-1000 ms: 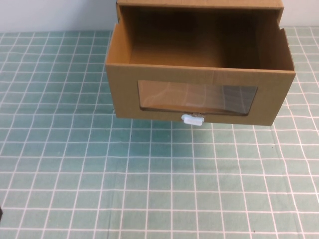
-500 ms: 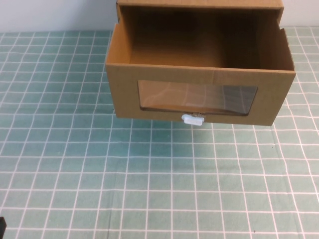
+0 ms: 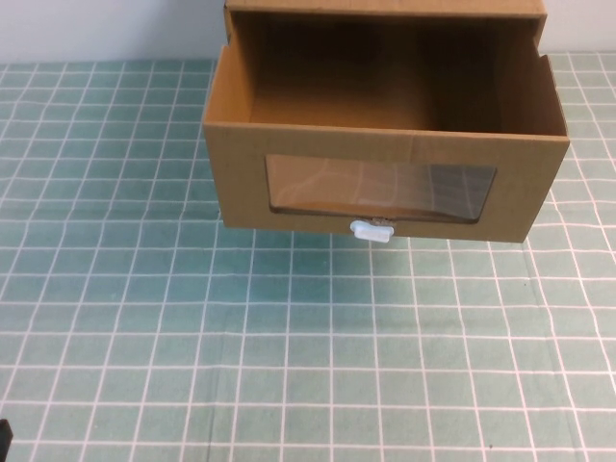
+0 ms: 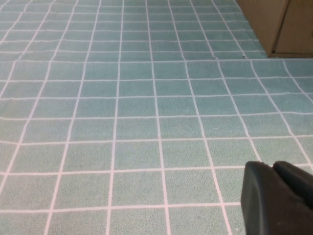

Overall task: Open the shoe box
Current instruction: 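Pull the top drawer of the cardboard box fully open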

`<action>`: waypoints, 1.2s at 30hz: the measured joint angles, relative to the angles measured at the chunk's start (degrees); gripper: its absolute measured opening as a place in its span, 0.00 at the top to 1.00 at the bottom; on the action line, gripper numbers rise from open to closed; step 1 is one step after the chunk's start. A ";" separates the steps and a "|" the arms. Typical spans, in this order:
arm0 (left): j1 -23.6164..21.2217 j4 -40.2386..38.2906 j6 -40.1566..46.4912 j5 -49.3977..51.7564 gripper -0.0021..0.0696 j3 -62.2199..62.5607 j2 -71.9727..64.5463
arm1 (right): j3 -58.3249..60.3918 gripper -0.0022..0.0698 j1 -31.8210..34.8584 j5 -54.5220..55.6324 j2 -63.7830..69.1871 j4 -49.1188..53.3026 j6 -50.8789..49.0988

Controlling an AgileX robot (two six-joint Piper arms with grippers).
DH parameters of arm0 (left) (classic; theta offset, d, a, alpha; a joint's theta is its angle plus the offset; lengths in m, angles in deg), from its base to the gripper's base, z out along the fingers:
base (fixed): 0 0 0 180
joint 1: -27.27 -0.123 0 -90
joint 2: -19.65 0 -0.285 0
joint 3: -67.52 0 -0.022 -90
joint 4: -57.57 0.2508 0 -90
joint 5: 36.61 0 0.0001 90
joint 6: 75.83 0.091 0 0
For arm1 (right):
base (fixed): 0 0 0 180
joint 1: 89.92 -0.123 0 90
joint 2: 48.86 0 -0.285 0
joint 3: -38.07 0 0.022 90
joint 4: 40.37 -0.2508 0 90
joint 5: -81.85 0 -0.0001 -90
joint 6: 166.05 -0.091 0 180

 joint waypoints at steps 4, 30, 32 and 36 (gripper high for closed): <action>0.00 0.00 0.00 0.00 0.98 0.00 0.00 | 0.00 0.99 10.48 0.39 -3.51 -4.39 0.00; 0.00 0.00 0.00 0.00 0.98 0.00 0.04 | 49.83 0.99 56.34 53.64 -29.62 -29.32 -3.07; 0.00 0.00 0.00 0.00 0.98 0.00 0.04 | 52.32 0.99 56.45 52.78 -29.62 -28.92 -3.07; 0.00 0.00 0.00 0.00 0.98 0.00 0.04 | 52.64 0.99 56.44 47.52 -29.62 -28.92 -3.07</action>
